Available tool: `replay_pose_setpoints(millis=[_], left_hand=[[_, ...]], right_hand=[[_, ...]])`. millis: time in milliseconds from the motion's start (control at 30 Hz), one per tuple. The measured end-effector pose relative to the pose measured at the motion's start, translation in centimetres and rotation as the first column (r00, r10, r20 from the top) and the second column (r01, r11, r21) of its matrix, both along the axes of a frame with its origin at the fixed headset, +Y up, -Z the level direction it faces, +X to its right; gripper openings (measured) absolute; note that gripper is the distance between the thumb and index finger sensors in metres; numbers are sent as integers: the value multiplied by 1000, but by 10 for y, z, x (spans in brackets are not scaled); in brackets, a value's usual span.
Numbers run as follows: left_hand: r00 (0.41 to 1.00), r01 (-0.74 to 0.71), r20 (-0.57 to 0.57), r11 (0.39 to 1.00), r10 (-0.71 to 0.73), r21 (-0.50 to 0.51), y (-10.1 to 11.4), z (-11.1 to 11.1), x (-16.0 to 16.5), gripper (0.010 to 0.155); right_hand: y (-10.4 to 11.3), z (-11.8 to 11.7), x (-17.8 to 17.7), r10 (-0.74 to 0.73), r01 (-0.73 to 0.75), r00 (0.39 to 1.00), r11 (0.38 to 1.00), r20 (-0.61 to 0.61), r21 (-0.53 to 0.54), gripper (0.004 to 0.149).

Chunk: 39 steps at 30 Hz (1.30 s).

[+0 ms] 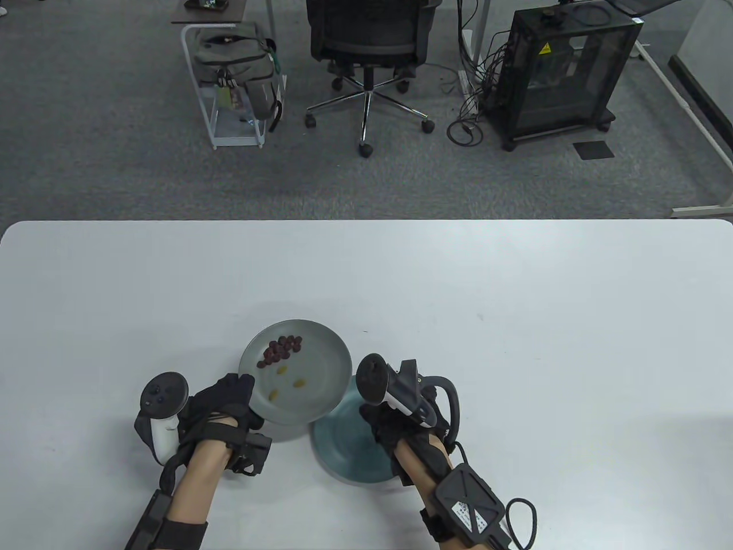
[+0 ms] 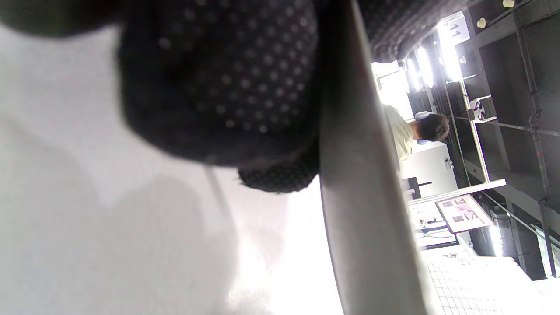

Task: Pick raisins with hand pinch into plate

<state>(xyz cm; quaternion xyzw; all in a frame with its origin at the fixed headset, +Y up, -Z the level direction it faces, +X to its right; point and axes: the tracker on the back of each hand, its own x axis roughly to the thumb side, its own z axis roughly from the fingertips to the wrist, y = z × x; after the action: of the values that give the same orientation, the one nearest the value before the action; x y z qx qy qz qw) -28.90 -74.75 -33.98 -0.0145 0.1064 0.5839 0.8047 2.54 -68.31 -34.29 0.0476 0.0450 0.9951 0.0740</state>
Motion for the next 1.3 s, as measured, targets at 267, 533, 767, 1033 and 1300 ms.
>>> replay_pose_setpoints(millis=[267, 533, 767, 1033, 1300], left_hand=[[999, -6, 32, 1000, 6, -9, -3, 1, 10, 52], [997, 1, 72, 1000, 0, -12, -5, 3, 21, 52], [994, 5, 113, 1000, -1, -30, -9, 4, 30, 52], [988, 34, 149, 999, -28, -38, -12, 5, 41, 52], [979, 28, 205, 998, -15, -60, -17, 7, 54, 52]], right_hand=[[23, 12, -1, -97, 100, 994, 993, -53, 60, 49], [26, 18, -9, -101, 107, 991, 992, -87, 67, 49], [23, 19, -14, -75, 82, 992, 995, -104, 61, 51], [17, 19, -20, -34, 37, 993, 999, -117, 23, 53], [10, 19, -30, 17, -17, 990, 1000, -140, -4, 54]])
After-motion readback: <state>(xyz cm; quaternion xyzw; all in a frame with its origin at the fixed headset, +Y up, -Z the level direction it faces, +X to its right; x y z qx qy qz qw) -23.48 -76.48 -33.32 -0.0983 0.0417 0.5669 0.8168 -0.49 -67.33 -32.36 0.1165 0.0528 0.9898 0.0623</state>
